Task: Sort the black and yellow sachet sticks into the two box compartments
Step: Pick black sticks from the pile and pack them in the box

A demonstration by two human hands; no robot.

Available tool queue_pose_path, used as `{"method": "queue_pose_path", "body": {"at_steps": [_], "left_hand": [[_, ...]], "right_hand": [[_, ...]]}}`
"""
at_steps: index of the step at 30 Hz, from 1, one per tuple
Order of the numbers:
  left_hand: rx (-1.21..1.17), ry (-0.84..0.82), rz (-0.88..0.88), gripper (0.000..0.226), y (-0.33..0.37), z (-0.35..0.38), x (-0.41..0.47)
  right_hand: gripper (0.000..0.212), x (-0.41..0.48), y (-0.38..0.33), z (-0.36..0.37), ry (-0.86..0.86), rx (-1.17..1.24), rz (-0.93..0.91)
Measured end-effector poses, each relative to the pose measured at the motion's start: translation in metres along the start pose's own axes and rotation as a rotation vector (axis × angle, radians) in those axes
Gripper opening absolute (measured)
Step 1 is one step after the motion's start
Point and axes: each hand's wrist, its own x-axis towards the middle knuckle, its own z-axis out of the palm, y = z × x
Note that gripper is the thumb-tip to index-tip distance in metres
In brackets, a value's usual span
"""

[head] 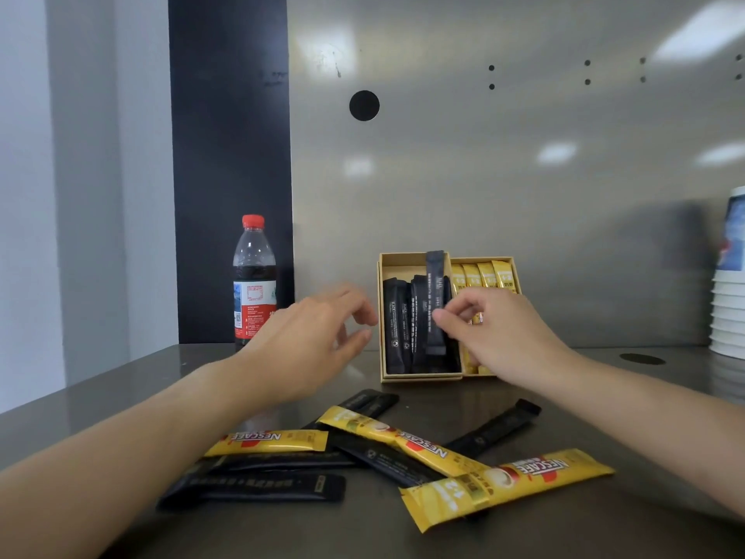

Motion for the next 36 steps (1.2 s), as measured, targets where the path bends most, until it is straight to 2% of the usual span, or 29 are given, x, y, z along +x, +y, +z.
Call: {"method": "queue_pose_path", "body": {"at_steps": [4, 9, 14, 21, 36], "left_hand": [[0.074, -0.086, 0.007, 0.031, 0.006, 0.006, 0.0], [0.061, -0.117, 0.031, 0.044, 0.007, 0.009, -0.001], [0.056, -0.156, 0.043, 0.05, 0.005, 0.011, -0.002], [0.067, -0.168, 0.059, 0.055, 0.002, 0.014, -0.003], [0.06, -0.191, 0.058, 0.058, 0.002, 0.013, -0.003]], "right_hand": [[0.019, 0.002, 0.011, 0.001, 0.031, -0.079, 0.021], [0.023, -0.001, 0.01, 0.007, 0.059, -0.145, -0.023], [0.024, -0.002, 0.009, 0.006, 0.07, -0.193, -0.046], [0.011, -0.004, 0.009, 0.005, 0.058, -0.298, -0.116], [0.012, -0.005, 0.004, 0.002, 0.047, -0.382, -0.165]]}}
